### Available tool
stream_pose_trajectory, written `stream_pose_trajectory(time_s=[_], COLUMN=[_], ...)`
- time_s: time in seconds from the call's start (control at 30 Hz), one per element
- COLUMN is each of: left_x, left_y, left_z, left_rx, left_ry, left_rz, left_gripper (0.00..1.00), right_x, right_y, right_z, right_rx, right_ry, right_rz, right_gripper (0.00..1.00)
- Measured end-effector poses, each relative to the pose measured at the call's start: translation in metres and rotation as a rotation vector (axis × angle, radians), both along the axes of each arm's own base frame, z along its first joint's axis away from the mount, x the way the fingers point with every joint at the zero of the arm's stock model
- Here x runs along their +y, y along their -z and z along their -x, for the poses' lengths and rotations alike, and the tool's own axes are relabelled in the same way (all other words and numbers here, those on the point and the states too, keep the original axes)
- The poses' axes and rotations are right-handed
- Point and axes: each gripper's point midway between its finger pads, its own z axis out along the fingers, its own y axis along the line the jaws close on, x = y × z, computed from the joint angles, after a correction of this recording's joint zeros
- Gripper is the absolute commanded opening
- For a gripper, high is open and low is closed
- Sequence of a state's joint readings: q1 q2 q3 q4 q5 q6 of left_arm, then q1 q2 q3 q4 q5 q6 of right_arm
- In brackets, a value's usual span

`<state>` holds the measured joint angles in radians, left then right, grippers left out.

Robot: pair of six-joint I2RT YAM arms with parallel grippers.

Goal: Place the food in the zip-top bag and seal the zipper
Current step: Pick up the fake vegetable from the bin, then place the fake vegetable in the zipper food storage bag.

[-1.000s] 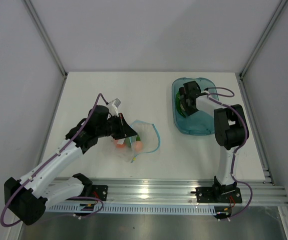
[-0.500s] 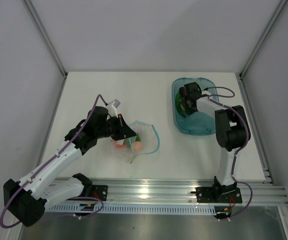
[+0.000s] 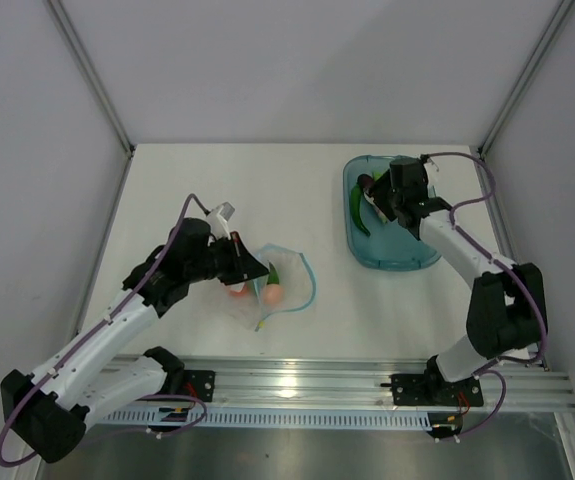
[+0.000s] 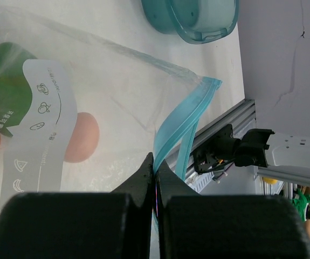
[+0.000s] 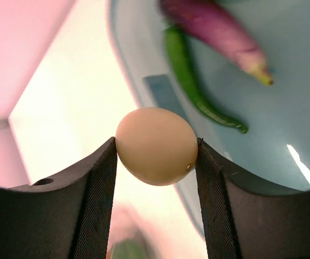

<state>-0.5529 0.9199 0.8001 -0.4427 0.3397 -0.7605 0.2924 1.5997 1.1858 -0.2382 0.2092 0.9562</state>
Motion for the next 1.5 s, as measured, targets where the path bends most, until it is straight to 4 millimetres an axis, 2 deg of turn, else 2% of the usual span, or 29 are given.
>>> stream_pose_trajectory(time_s=[0.1, 0.27, 0.37, 0.5, 0.73, 0.93, 1.03, 1.2, 1.27, 1.3, 1.33, 1.4, 1.43, 1.5], left_x=[0.002, 0.003, 0.003, 0.002, 0.0, 0.0, 0.0, 0.0, 0.0, 0.0, 0.0, 0.0, 0.0, 0.0], left_y=[0.001, 0.002, 0.002, -0.001, -0.001, 0.0, 0.0, -0.002, -0.002, -0.002, -0.002, -0.002, -0.002, -0.002], left_z=[0.001, 0.0, 0.0, -0.002, -0.006, -0.006, -0.007, -0.008, -0.008, -0.008, -0.008, -0.008, -0.008, -0.008], left_rx=[0.002, 0.006, 0.005, 0.002, 0.007, 0.01, 0.011, 0.009, 0.008, 0.008, 0.008, 0.008, 0.008, 0.008], left_ry=[-0.006, -0.012, -0.013, -0.014, -0.013, -0.014, -0.015, -0.016, -0.017, -0.017, -0.017, -0.017, -0.017, -0.017], left_rz=[-0.006, -0.013, -0.013, -0.011, -0.014, -0.016, -0.017, -0.015, -0.015, -0.015, -0.015, -0.015, -0.015, -0.015], left_gripper=[0.01, 0.01, 0.01, 0.01, 0.01, 0.01, 0.01, 0.01, 0.01, 0.0, 0.01, 0.01, 0.01, 0.01], right_x=[0.02, 0.072, 0.101, 0.14, 0.173, 0.192, 0.195, 0.198, 0.198, 0.199, 0.199, 0.201, 0.202, 0.204], right_y=[-0.033, -0.086, -0.107, -0.125, -0.135, -0.145, -0.135, -0.104, -0.095, -0.092, -0.089, -0.084, -0.082, -0.078], right_z=[0.014, 0.044, 0.067, 0.106, 0.158, 0.219, 0.239, 0.257, 0.261, 0.262, 0.263, 0.263, 0.263, 0.263], right_rx=[-0.086, -0.23, -0.29, -0.344, -0.379, -0.436, -0.427, -0.367, -0.347, -0.34, -0.332, -0.325, -0.319, -0.31], right_ry=[-0.109, -0.346, -0.476, -0.671, -0.912, -1.101, -1.159, -1.222, -1.237, -1.244, -1.248, -1.257, -1.261, -1.267], right_rz=[0.006, -0.014, -0.018, -0.03, -0.042, -0.059, -0.06, -0.032, -0.021, -0.018, -0.014, -0.007, -0.004, 0.001], right_gripper=[0.0, 0.0, 0.0, 0.0, 0.0, 0.0, 0.0, 0.02, 0.13, 0.22, 0.47, 0.68, 0.84, 0.98])
